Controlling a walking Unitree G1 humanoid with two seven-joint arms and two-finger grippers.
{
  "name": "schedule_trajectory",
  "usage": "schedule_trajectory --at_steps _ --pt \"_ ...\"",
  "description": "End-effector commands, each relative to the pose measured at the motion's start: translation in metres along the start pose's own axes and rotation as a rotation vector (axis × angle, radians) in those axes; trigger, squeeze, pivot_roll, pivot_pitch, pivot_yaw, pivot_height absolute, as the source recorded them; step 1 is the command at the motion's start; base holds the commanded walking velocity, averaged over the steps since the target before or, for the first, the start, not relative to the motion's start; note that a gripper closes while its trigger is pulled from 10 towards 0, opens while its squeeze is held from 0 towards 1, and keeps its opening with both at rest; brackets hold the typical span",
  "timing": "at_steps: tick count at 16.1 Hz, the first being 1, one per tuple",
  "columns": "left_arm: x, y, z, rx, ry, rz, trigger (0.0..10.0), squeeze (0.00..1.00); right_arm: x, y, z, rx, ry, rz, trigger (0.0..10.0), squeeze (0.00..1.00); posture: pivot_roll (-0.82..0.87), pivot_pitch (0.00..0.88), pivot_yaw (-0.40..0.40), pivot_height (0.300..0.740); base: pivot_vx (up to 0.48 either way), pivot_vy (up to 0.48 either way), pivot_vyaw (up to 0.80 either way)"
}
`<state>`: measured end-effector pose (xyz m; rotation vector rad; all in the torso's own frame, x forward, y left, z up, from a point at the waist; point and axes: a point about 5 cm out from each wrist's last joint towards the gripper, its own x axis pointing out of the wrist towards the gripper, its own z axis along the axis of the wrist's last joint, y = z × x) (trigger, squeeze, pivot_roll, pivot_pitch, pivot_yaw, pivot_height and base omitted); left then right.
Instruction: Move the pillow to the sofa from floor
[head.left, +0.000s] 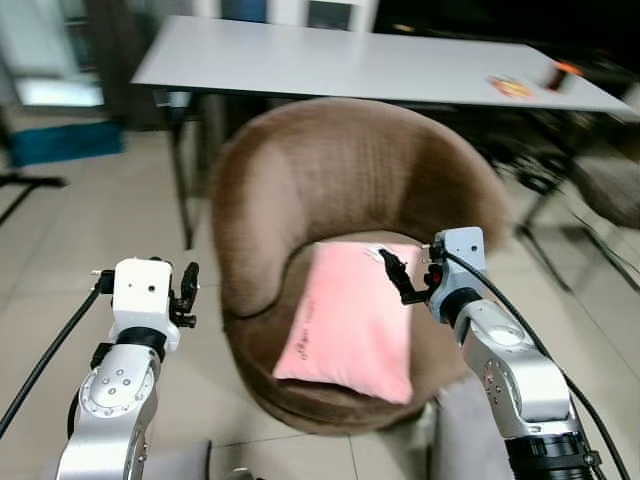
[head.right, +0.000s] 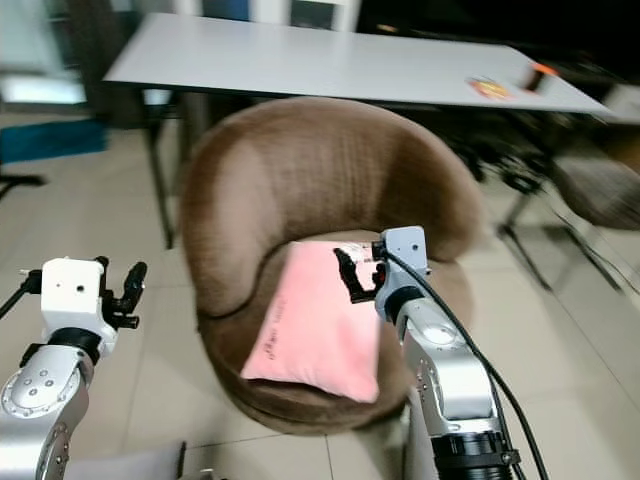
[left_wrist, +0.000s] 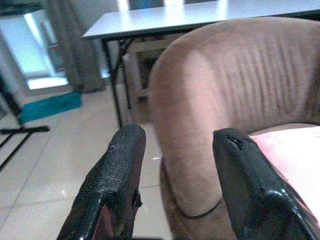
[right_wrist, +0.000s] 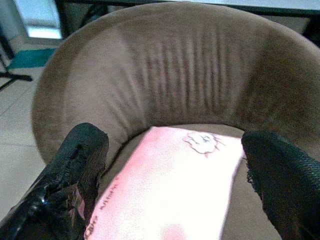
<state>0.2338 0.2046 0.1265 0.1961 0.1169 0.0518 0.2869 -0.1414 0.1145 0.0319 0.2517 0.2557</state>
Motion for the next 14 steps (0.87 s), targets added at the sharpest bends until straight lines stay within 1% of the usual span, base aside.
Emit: schedule_trajectory --at_steps 1,4,6,7,8,10,14 --pt "0.0034 -0.0062 0.0021 0.004 -0.009 -0.024 10.0 0.0 -0.0025 -0.0076 0.0019 -0.01 -0.014 -0.03 10.0 0.0 0.04 0.0 -0.052 0.74 0.0 -0.322 0.0" --pt "0.0048 -0.0058 0.0056 0.022 -0.024 -0.027 10.0 0.0 0.0014 -0.0091 0.0036 -0.059 -0.022 -0.018 10.0 0.0 0.04 0.0 -0.048 0.74 0.0 -0.321 0.0" --pt "0.0062 -0.0045 0.0072 0.024 -0.032 -0.017 10.0 0.0 0.0024 -0.0076 0.003 -0.072 -0.022 -0.003 10.0 0.0 0.04 0.0 -0.048 0.74 0.0 -0.326 0.0" --pt "0.0072 -0.0034 0.0091 0.026 -0.04 -0.012 10.0 0.0 0.0034 -0.0055 0.0032 -0.056 -0.027 0.006 10.0 0.0 0.04 0.0 -0.048 0.74 0.0 -0.349 0.0" --pt "0.0077 -0.0028 0.0093 0.025 -0.042 -0.009 10.0 0.0 0.0049 -0.0045 0.0028 -0.034 -0.023 0.003 10.0 0.0 0.04 0.0 -0.047 0.74 0.0 -0.349 0.8" --pt "0.0077 -0.0032 0.0076 0.028 -0.038 -0.01 10.0 0.0 0.0058 -0.0037 0.0024 -0.047 -0.022 0.006 10.0 0.0 0.04 0.0 -0.047 0.74 0.0 -0.351 0.8" --pt "0.0101 -0.0046 0.0079 0.028 -0.04 -0.011 10.0 0.0 0.007 -0.0074 0.0024 -0.066 -0.025 -0.01 10.0 0.0 0.04 0.0 -0.041 0.74 0.0 -0.35 0.8"
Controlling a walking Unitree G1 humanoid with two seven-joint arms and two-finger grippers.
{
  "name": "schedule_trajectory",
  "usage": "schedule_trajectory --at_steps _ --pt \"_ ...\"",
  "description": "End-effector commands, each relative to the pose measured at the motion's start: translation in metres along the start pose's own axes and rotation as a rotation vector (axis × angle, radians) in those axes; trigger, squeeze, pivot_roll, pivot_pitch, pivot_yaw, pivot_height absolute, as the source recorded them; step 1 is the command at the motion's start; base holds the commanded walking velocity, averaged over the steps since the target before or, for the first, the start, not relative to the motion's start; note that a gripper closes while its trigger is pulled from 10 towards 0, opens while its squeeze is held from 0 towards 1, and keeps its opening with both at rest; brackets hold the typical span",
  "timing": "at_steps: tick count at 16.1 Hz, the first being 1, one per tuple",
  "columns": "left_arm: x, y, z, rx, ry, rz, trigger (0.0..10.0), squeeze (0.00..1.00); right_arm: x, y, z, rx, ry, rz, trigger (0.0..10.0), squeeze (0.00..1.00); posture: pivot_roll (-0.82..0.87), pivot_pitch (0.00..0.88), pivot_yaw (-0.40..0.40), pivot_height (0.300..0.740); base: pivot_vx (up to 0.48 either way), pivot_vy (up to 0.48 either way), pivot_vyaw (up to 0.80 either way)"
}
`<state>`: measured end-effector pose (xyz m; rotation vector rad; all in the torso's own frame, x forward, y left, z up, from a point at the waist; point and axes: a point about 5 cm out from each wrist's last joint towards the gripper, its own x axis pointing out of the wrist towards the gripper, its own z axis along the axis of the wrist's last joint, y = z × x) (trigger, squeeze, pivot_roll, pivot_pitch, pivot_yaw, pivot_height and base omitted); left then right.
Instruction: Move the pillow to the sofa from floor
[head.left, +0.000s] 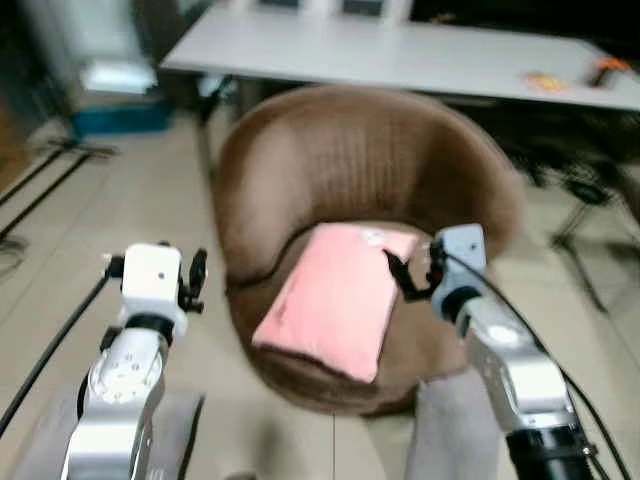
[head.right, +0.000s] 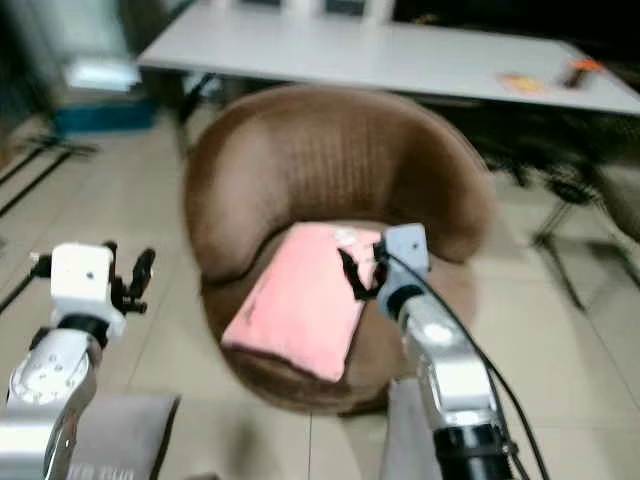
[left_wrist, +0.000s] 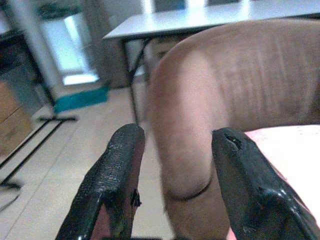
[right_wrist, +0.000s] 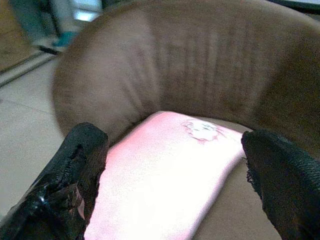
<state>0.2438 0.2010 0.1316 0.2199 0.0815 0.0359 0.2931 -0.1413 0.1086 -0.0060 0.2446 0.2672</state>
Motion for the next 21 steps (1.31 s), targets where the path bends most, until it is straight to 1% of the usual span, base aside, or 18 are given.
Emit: schedule_trajectory --at_steps 1,5,15,17,21 --pt "0.0012 -0.0017 0.0009 0.004 -0.003 -0.001 10.0 0.0 -0.0012 -0.0067 0.005 -0.011 -0.022 -0.019 10.0 0.0 0.04 0.0 -0.041 0.74 0.0 -0.349 0.0" --pt "0.0025 -0.0012 0.0008 0.01 -0.006 -0.002 10.0 0.0 -0.0005 -0.0073 0.0043 -0.039 -0.029 -0.023 10.0 0.0 0.04 0.0 -0.034 0.74 0.0 -0.352 0.0" --pt "0.0027 -0.0053 -0.0002 0.031 -0.008 -0.026 10.0 0.0 -0.0012 -0.0063 0.0044 -0.063 -0.042 -0.013 10.0 0.0 0.03 0.0 -0.027 0.74 0.0 -0.354 0.0" --pt "0.0026 -0.0055 -0.0001 0.033 -0.009 -0.028 10.0 0.0 0.0003 -0.0024 0.007 -0.085 -0.052 0.011 10.0 0.0 0.03 0.0 -0.027 0.74 0.0 -0.358 0.8" --pt "0.003 -0.0046 0.0018 0.02 -0.015 -0.022 10.0 0.0 0.0023 0.0017 0.0071 -0.094 -0.055 0.034 10.0 0.0 0.04 0.0 -0.029 0.74 0.0 -0.365 0.8"
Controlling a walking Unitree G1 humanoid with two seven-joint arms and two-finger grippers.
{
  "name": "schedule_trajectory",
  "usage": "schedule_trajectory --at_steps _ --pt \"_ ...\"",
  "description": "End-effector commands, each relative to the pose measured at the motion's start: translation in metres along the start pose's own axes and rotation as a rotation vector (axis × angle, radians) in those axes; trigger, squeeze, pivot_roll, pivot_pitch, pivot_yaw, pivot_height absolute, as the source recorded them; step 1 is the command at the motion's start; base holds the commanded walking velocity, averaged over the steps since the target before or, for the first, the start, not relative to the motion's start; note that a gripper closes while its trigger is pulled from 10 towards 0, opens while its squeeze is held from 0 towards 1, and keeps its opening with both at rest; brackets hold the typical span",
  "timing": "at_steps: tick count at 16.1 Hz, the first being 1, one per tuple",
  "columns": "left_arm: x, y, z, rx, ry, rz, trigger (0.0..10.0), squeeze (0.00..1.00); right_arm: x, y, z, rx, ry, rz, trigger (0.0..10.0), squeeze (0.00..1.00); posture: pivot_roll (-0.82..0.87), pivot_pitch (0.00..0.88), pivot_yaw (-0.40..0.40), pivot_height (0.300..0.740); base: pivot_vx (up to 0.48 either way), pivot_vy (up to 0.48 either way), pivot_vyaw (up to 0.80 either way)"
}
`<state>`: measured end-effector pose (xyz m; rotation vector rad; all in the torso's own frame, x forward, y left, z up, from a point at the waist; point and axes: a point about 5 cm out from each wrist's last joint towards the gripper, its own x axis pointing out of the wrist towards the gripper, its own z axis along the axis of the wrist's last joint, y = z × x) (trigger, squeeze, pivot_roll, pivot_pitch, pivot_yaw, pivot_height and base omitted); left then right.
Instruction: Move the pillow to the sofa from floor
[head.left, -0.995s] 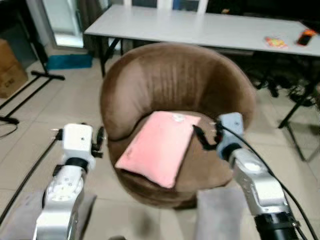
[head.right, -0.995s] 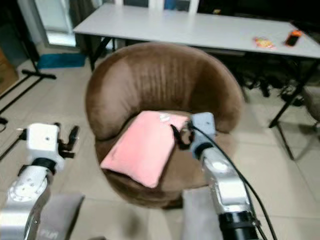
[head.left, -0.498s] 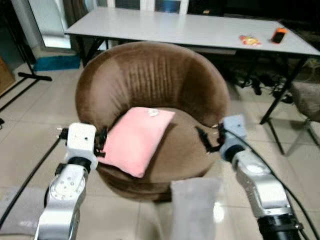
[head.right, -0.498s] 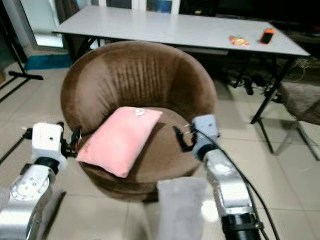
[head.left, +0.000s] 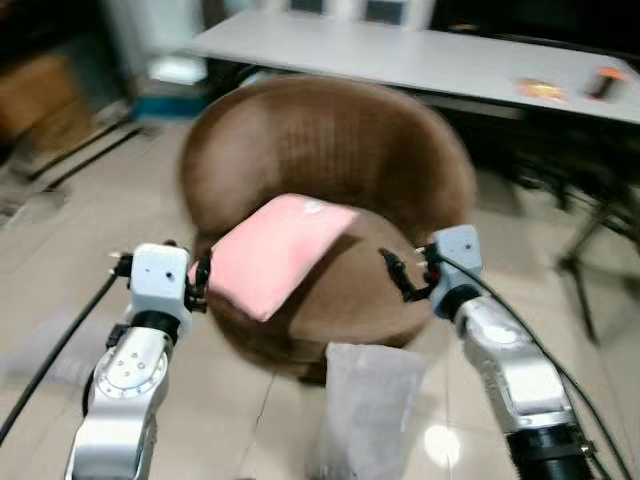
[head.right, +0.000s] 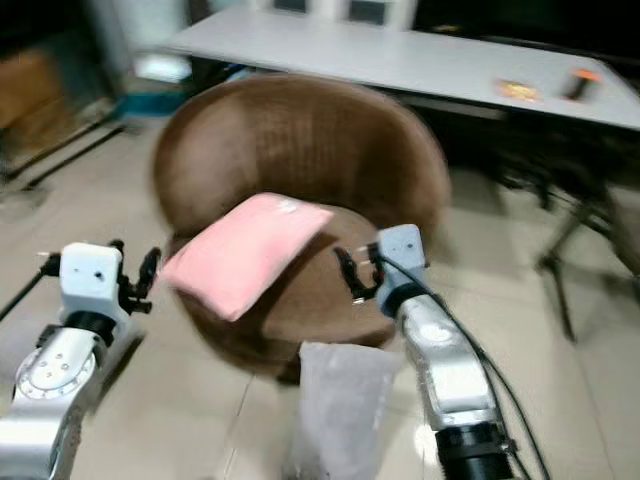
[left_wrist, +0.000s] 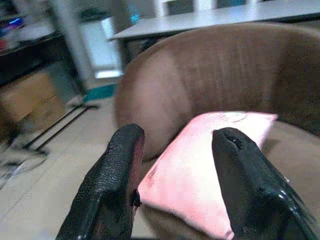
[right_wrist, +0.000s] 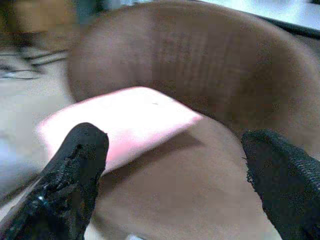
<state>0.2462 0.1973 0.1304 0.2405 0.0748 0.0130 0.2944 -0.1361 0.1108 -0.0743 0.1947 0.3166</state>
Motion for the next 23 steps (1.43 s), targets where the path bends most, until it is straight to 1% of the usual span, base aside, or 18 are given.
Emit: schedule_trajectory --at_steps 1,12,13,14,15,17,18,19,20,21,22,23 --pt "0.0 0.0 0.002 0.001 -0.006 0.0 10.0 0.0 0.001 -0.003 0.005 -0.016 -0.02 -0.001 10.0 0.0 0.04 0.0 -0.03 0.74 0.0 -0.368 0.8" --pt "-0.004 0.001 0.001 0.018 -0.017 0.003 10.0 0.0 0.002 0.001 0.005 -0.019 -0.032 0.009 10.0 0.0 0.04 0.0 -0.026 0.74 0.0 -0.387 0.8" --pt "-0.004 0.002 0.002 0.033 -0.027 0.005 10.0 0.0 0.002 0.0 0.005 -0.018 -0.035 0.003 10.0 0.0 0.04 0.0 -0.025 0.74 0.0 -0.394 0.8" --pt "-0.005 0.006 0.004 0.011 -0.055 0.047 10.0 0.0 0.002 -0.003 0.004 -0.012 -0.033 -0.028 10.0 0.0 0.04 0.0 -0.025 0.74 0.0 0.0 0.8" --pt "-0.006 0.009 0.004 -0.027 -0.066 0.08 10.0 0.0 0.002 -0.005 0.002 0.009 -0.029 -0.058 10.0 0.0 0.04 0.0 -0.024 0.74 0.0 0.0 0.0" --pt "-0.007 0.01 0.003 -0.043 -0.076 0.085 10.0 0.0 -0.001 -0.011 -0.001 0.042 -0.024 -0.083 10.0 0.0 0.03 0.0 -0.021 0.74 0.0 0.0 0.0" --pt "-0.009 0.01 0.0 -0.052 -0.066 0.078 10.0 0.0 -0.004 -0.014 -0.002 0.045 -0.043 -0.089 10.0 0.86 0.03 0.0 -0.021 0.74 0.0 0.0 0.0" --pt "-0.01 0.009 -0.002 -0.06 -0.057 0.069 10.0 0.04 -0.006 -0.02 -0.003 -0.03 -0.05 -0.138 10.0 1.0 0.03 0.0 -0.023 0.74 0.0 0.0 0.0" --pt "-0.01 0.009 -0.002 -0.055 -0.058 0.069 10.0 0.11 -0.007 -0.024 -0.004 -0.075 -0.054 -0.168 10.0 1.0 0.03 0.0 -0.023 0.74 0.0 0.0 0.0" --pt "-0.011 0.009 -0.002 -0.057 -0.068 0.062 10.0 0.2 -0.008 -0.027 -0.006 -0.031 -0.062 -0.177 10.0 1.0 0.04 0.0 -0.027 0.74 0.0 0.0 0.0" --pt "-0.011 0.009 -0.003 -0.068 -0.08 0.053 10.0 0.23 -0.01 -0.031 -0.006 0.013 -0.079 -0.205 10.0 1.0 0.04 0.0 -0.025 0.74 0.0 0.0 0.0" --pt "-0.012 0.009 -0.003 -0.072 -0.082 0.052 10.0 0.25 -0.011 -0.032 -0.007 0.022 -0.081 -0.21 10.0 1.0 0.04 0.0 -0.025 0.74 0.251 0.0 0.0"
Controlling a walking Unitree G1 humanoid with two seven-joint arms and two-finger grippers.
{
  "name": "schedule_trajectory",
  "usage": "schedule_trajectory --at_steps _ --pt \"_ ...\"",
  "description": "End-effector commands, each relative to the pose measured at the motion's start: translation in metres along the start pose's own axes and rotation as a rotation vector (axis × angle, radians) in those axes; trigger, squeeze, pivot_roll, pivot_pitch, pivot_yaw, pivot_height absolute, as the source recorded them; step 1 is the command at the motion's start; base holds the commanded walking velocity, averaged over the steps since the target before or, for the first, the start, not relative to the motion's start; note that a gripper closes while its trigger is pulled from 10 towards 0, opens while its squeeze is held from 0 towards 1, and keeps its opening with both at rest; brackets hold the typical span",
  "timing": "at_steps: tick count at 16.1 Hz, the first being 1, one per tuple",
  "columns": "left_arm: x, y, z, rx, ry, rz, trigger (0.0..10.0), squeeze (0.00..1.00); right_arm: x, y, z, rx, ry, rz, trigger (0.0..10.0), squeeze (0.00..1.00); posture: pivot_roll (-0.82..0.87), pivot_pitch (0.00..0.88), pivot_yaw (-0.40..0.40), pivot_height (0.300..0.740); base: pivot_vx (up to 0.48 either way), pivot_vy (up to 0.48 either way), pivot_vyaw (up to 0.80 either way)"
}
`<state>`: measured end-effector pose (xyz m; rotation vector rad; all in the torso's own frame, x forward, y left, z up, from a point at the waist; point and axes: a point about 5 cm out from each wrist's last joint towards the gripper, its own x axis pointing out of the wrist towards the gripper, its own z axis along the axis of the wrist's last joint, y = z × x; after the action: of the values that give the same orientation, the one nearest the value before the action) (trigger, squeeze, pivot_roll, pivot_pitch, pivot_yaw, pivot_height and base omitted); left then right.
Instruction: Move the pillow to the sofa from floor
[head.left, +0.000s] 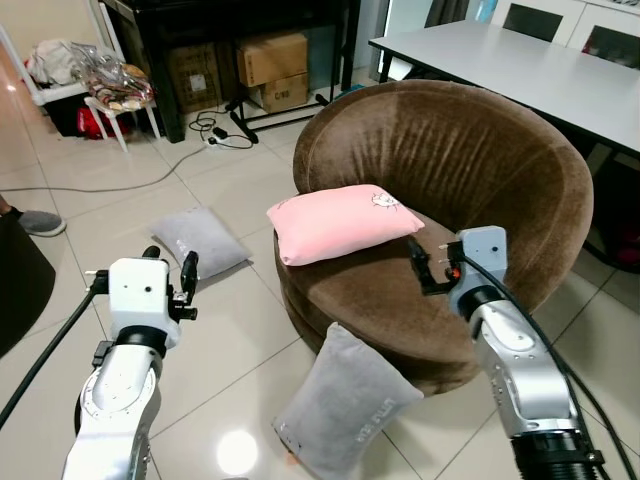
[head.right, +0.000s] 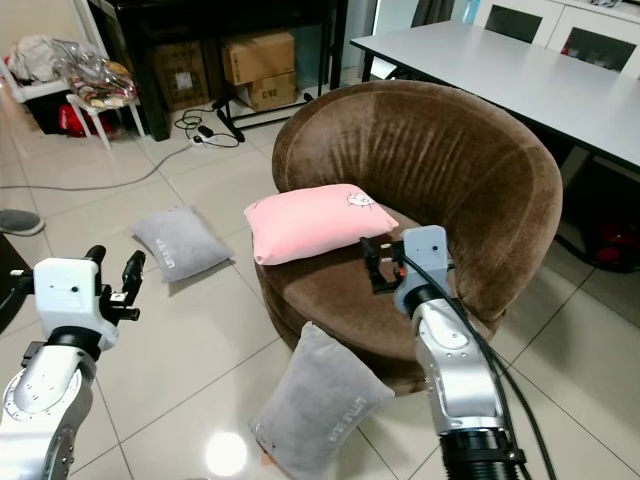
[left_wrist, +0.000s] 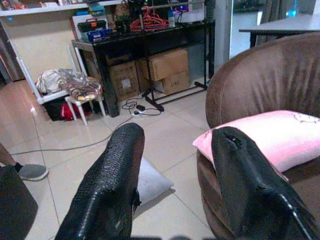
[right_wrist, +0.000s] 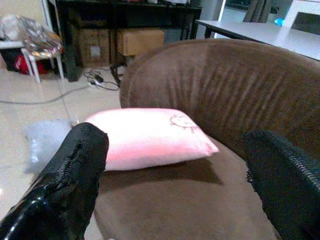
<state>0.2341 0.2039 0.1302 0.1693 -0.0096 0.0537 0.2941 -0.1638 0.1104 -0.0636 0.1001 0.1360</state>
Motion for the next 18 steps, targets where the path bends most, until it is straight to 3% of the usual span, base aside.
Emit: schedule_trajectory --at_steps 1,11,18 --pt "0.001 0.002 0.001 -0.002 -0.01 0.0 10.0 0.27 -0.002 -0.008 -0.003 0.028 0.0 -0.04 10.0 1.0 0.04 0.0 -0.025 0.74 0.296 0.0 0.0" --pt "0.001 0.002 0.001 0.005 -0.022 -0.021 10.0 0.22 0.0 -0.001 -0.004 0.055 0.015 -0.028 10.0 1.0 0.04 0.0 -0.023 0.74 0.359 0.0 -0.13" --pt "0.002 0.001 0.001 0.003 -0.019 -0.027 10.0 0.22 0.002 0.0 -0.004 0.018 0.018 -0.028 10.0 1.0 0.04 0.0 -0.023 0.74 0.364 0.0 0.0"
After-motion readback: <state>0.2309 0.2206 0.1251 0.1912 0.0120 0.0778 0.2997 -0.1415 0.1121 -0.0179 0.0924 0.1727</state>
